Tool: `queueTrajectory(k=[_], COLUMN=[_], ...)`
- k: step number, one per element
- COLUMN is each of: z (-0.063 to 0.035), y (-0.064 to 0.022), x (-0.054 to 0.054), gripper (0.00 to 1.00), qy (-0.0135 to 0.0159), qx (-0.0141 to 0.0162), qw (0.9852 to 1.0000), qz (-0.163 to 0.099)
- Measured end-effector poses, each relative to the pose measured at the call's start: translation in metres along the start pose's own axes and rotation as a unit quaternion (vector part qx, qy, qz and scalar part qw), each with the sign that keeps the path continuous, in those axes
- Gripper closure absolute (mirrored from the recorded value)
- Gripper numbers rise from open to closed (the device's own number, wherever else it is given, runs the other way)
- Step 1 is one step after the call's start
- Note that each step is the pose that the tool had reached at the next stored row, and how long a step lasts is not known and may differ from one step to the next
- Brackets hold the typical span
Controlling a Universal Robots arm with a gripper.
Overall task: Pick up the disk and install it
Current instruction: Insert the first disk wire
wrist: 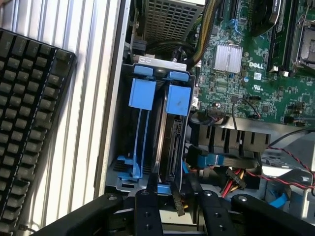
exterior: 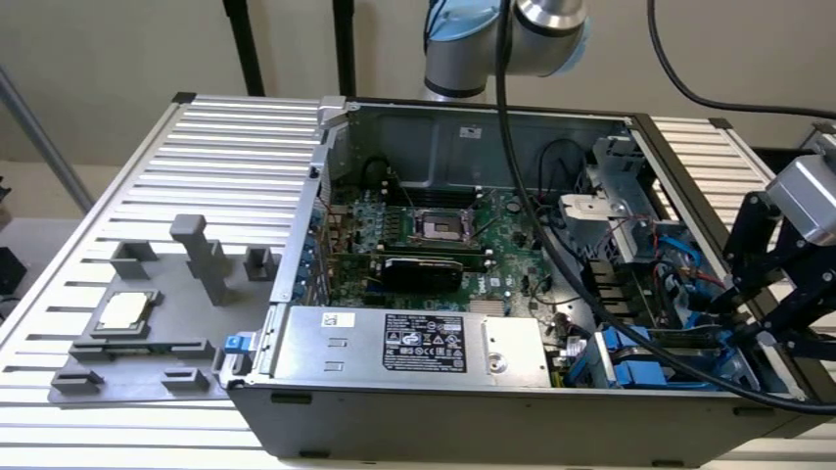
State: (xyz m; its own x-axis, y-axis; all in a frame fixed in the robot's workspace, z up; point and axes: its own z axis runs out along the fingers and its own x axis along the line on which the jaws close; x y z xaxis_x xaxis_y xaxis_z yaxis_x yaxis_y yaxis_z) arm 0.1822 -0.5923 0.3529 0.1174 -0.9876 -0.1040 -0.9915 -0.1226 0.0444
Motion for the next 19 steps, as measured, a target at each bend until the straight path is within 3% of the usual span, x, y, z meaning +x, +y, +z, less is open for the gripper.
queueTrajectory(k=[6, 8, 10, 11, 19], z=[-0.0037, -0.0037, -0.0037, -0.0037, -0.0025], y=[0.0003, 0.0004, 0.0005, 0.0006, 0.0015], x=[0.0010, 0.0017, 0.0024, 0.0031, 0.0051], gripper=[0.64, 0.73, 0.73, 0.80, 0.80], qy=[-0.0018, -0.0020, -0.0022, -0.0021, -0.0030], qx=[-0.0002, -0.0004, -0.0006, -0.0007, -0.0016], qw=[1.0000, 1.0000, 1.0000, 1.0000, 0.9998], qz=[-0.004, -0.006, -0.008, -0.010, -0.019])
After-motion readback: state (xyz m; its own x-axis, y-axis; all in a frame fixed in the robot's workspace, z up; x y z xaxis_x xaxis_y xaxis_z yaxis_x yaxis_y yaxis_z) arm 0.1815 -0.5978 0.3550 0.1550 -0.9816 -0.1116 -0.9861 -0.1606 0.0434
